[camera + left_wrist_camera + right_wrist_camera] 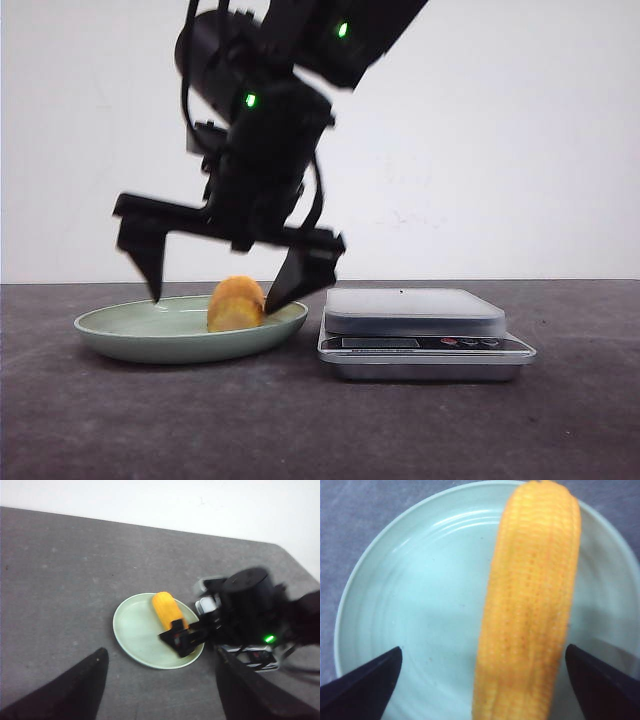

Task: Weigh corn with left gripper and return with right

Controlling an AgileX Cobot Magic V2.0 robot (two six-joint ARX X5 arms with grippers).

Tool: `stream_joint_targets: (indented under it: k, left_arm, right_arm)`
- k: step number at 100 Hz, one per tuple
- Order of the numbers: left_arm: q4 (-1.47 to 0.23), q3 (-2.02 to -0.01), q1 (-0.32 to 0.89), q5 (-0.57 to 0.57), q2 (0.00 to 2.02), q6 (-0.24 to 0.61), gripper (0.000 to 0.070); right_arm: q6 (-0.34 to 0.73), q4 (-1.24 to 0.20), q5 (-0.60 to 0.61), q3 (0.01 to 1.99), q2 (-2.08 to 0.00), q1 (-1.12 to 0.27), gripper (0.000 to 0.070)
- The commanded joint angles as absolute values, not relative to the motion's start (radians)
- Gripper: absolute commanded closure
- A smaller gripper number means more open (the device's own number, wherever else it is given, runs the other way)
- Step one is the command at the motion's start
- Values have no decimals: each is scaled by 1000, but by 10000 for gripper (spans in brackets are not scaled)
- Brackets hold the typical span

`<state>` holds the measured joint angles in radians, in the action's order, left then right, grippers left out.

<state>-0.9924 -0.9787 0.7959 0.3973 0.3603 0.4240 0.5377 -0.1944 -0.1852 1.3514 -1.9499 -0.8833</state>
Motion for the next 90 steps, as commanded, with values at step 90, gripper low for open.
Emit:
stream_joint_targets:
  k: [90]
  left_arm:
    - [-767, -991, 803, 336, 385, 376, 318]
  right_arm:
    - [149, -908, -371, 1382, -691, -889, 86]
